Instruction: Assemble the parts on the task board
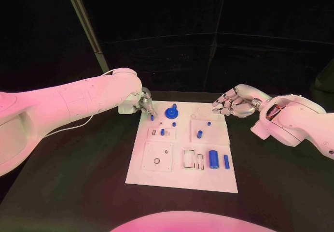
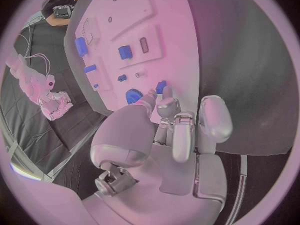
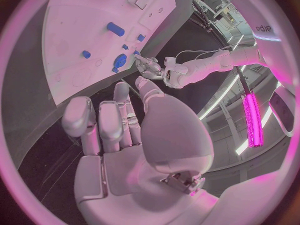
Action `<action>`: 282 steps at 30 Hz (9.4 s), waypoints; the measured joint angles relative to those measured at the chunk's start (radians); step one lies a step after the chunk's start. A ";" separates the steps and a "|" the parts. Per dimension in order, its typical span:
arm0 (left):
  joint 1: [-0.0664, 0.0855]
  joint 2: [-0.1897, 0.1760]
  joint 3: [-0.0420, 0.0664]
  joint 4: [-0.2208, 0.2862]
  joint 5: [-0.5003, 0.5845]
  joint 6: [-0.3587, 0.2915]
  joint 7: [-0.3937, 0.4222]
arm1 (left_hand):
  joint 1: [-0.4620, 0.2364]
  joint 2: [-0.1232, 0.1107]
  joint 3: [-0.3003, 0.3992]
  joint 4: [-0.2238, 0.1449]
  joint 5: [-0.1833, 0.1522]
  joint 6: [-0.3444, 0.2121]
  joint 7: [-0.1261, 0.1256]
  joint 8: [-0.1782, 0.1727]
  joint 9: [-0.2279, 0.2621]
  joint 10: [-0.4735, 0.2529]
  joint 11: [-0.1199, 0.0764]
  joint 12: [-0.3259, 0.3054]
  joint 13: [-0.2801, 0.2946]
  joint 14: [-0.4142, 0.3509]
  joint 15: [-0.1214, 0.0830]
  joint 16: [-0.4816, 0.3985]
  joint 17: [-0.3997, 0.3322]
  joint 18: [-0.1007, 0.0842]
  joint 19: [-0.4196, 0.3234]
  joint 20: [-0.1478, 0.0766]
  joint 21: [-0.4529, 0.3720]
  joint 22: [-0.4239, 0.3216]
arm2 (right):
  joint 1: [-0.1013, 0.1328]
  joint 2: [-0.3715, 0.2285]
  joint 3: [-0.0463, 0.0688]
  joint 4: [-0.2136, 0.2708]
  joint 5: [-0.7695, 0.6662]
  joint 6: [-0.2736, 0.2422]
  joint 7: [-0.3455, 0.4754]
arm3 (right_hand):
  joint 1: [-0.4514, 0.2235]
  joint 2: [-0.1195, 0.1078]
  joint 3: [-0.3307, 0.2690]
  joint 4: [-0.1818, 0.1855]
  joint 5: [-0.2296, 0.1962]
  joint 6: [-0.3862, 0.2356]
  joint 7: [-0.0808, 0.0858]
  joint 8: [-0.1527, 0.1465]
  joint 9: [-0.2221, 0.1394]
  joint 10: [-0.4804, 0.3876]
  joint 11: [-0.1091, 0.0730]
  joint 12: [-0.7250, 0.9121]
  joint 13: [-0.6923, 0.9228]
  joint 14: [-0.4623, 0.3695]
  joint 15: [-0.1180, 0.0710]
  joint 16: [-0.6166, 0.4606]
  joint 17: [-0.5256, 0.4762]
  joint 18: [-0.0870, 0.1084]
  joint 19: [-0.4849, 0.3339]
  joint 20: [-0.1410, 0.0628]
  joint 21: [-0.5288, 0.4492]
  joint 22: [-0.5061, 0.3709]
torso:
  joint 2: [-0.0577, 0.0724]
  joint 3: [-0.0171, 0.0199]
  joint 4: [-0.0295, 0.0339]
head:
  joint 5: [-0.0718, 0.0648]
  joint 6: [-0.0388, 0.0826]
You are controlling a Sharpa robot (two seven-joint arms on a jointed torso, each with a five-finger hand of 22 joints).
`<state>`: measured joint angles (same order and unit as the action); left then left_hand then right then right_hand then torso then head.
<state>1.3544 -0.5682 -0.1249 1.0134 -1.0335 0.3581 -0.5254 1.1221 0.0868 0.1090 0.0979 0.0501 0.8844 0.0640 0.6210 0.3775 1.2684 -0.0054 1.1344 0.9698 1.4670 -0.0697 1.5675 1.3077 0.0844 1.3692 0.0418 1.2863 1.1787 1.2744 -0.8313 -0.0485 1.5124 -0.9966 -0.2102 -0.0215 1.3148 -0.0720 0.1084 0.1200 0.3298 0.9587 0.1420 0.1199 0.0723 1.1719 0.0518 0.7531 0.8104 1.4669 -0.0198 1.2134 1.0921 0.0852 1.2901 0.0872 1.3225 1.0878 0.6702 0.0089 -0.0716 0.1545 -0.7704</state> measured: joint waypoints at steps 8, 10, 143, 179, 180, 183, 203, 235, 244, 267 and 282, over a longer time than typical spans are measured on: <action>0.000 0.000 0.000 -0.001 0.005 0.001 0.000 | 0.034 0.008 0.041 -0.035 0.000 0.000 0.000 -0.009 -0.007 0.000 0.000 0.000 -0.002 0.000 0.000 0.000 0.000 0.000 0.000 0.000 0.000 0.002 | 0.000 0.000 0.000 0.000 0.000 0.000 0.000 | 0.000 0.000 0.000 0.000 0.000 0.000 0.000 0.000 0.000 0.000 0.000 0.000 0.000 0.000 0.000 0.000 0.000 0.000 0.000 0.000 0.000 0.000 | 0.000 -0.0003 -0.0005 | 0.000 -0.003; 0.000 0.000 0.000 -0.001 0.007 0.001 0.000 | 0.050 0.012 0.062 -0.052 0.000 0.002 -0.002 -0.009 -0.009 -0.002 -0.002 0.000 -0.004 0.000 0.000 0.000 0.000 0.000 0.001 -0.001 0.000 0.002 | 0.000 0.000 0.000 0.000 0.000 0.000 0.000 | 0.000 0.000 0.000 0.000 0.000 0.000 0.000 0.000 0.000 0.000 0.000 0.000 0.000 0.000 0.000 0.000 0.000 0.000 0.000 0.000 0.000 0.000 | 0.000 -0.0003 -0.0006 | 0.000 -0.004; -0.109 -0.309 -0.005 0.498 -0.026 -0.394 0.039 | -0.107 -0.221 0.527 -0.162 0.114 0.077 -0.041 0.061 0.011 0.081 -0.037 -0.005 -0.003 -0.002 -0.020 0.000 0.000 0.000 0.042 -0.013 0.035 0.080 | 0.000 -0.005 0.000 -0.007 0.002 -0.001 0.011 | 0.000 0.000 0.002 0.002 0.004 0.000 0.000 0.005 0.000 -0.002 0.002 -0.003 -0.007 0.000 0.000 -0.006 -0.003 0.000 0.000 0.000 -0.004 -0.004 | 0.000 0.0005 0.0012 | 0.018 -0.028; -0.110 -0.292 -0.006 0.467 -0.008 -0.389 0.030 | -0.172 -0.222 0.341 -0.058 0.113 0.100 -0.036 0.053 0.010 0.084 -0.041 0.000 0.009 -0.002 -0.020 0.000 0.000 0.000 0.041 -0.020 0.035 0.087 | 0.000 -0.005 0.000 -0.008 0.002 -0.001 0.011 | 0.000 0.000 0.000 0.006 0.005 0.000 0.000 0.004 0.000 -0.004 0.004 -0.003 -0.010 0.000 0.000 -0.009 -0.004 0.000 0.000 0.000 -0.004 -0.006 | 0.000 0.0006 0.0021 | 0.011 -0.028; -0.110 -0.292 -0.006 0.466 -0.008 -0.390 0.030 | -0.175 -0.225 0.328 -0.053 0.113 0.100 -0.036 0.053 0.010 0.084 -0.041 0.000 0.010 -0.002 -0.020 0.000 0.000 0.000 0.041 -0.020 0.035 0.087 | 0.000 -0.005 0.000 -0.008 0.002 -0.001 0.011 | 0.000 0.000 0.000 0.006 0.005 0.000 0.000 0.004 0.000 -0.004 0.004 -0.003 -0.009 0.000 0.000 -0.010 -0.004 0.000 0.000 0.000 -0.004 -0.006 | 0.000 0.0005 0.0022 | 0.011 -0.028; -0.110 -0.291 -0.006 0.465 -0.007 -0.394 0.030 | -0.201 -0.230 0.275 -0.031 0.108 0.100 -0.036 0.053 0.010 0.084 -0.041 0.000 0.009 -0.002 -0.020 0.000 0.000 0.000 0.041 -0.020 0.035 0.087 | 0.000 -0.005 0.000 -0.008 0.002 -0.001 0.011 | 0.000 0.000 0.000 0.006 0.005 0.000 0.000 0.004 0.000 -0.004 0.004 -0.003 -0.009 0.000 0.000 -0.009 -0.004 0.000 0.000 0.000 -0.004 -0.006 | 0.000 0.0005 0.0022 | 0.011 -0.028; -0.110 -0.334 -0.005 0.487 0.111 -0.503 0.113 | -0.069 -0.171 0.027 0.044 0.086 -0.037 0.021 -0.022 -0.021 -0.114 0.013 -0.235 -0.282 -0.002 0.007 -0.045 0.000 0.022 -0.038 0.003 -0.110 -0.055 | 0.000 -0.006 0.000 -0.012 0.003 -0.001 0.012 | 0.000 0.000 0.000 0.006 0.005 0.000 0.000 0.004 0.000 -0.004 0.004 -0.003 -0.009 0.000 0.000 -0.009 -0.004 0.000 0.000 0.000 -0.004 -0.006 | 0.000 0.0000 0.0022 | 0.005 -0.022; -0.108 -0.342 -0.005 0.477 0.119 -0.445 0.227 | -0.005 -0.117 -0.153 0.131 0.063 0.027 0.002 0.041 -0.088 -0.055 -0.005 -0.073 -0.205 -0.002 0.005 -0.015 0.000 0.024 0.025 -0.004 -0.043 0.034 | 0.000 -0.005 0.000 -0.015 0.004 -0.001 0.012 | 0.000 0.000 0.000 0.006 0.005 0.000 0.000 0.004 0.000 -0.004 0.004 -0.003 -0.009 0.000 0.000 -0.009 -0.004 0.000 0.000 0.000 -0.004 -0.006 | 0.000 -0.0003 0.0029 | 0.000 -0.019; -0.108 -0.341 -0.005 0.486 0.051 -0.371 0.133 | 0.000 -0.112 -0.161 0.131 0.063 0.027 0.002 0.045 -0.083 -0.055 -0.005 -0.066 -0.197 -0.002 0.005 -0.015 0.000 0.024 0.025 -0.004 -0.043 0.036 | 0.000 -0.004 0.000 -0.016 0.004 -0.001 0.012 | 0.000 0.000 0.000 0.006 0.005 0.000 0.000 0.004 0.000 -0.004 0.004 -0.003 -0.010 0.000 0.000 -0.009 -0.004 0.000 0.000 0.000 -0.004 -0.006 | 0.000 -0.0003 0.0029 | 0.003 -0.023; -0.108 -0.309 -0.005 0.470 0.015 -0.348 0.067 | 0.038 -0.083 -0.174 0.121 0.063 0.023 -0.002 0.061 -0.070 -0.055 -0.005 -0.058 -0.190 0.002 0.002 -0.015 0.000 0.024 0.025 -0.004 -0.043 0.038 | 0.000 0.000 0.000 -0.019 0.004 -0.001 0.013 | 0.000 0.000 0.000 0.006 0.005 0.000 0.000 0.004 0.000 -0.004 0.004 -0.003 -0.010 0.000 0.000 -0.009 -0.004 0.000 0.000 0.000 -0.004 -0.006 | 0.000 0.0005 0.0025 | 0.006 -0.031; -0.107 -0.297 -0.004 0.458 0.013 -0.314 0.041 | 0.056 -0.065 -0.169 0.114 0.063 0.023 -0.002 0.065 -0.064 -0.055 -0.005 -0.050 -0.181 0.002 0.002 -0.015 0.000 0.024 0.025 -0.004 -0.043 0.043 | 0.000 0.000 0.000 -0.018 0.005 -0.001 0.012 | 0.000 0.000 0.000 0.006 0.005 0.000 0.000 0.004 0.000 -0.004 0.004 -0.003 -0.010 0.000 0.000 -0.009 -0.004 0.000 0.000 0.000 -0.004 -0.006 | 0.000 0.0005 0.0023 | 0.004 -0.034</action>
<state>1.2478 -0.8654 -0.1285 1.4711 -1.0201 0.0440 -0.4846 1.1777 0.0222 -0.0604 0.2122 0.1130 0.9076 0.0622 0.6860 0.3133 1.2132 -0.0108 1.0845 0.7887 1.4687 -0.0680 1.5521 1.3076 0.1081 1.3945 0.0382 1.2432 1.2218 1.2742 -0.8316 -0.0487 1.4939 -0.9920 -0.2111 -0.0091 1.3147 -0.0720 0.1081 0.1258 0.3347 0.9587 0.1421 0.1239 0.0723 1.1682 0.0555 0.7497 0.8003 1.4669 -0.0198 1.2045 1.0881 0.0852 1.2901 0.0872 1.3183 1.0820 0.6703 0.0094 -0.0693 0.1585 -0.8049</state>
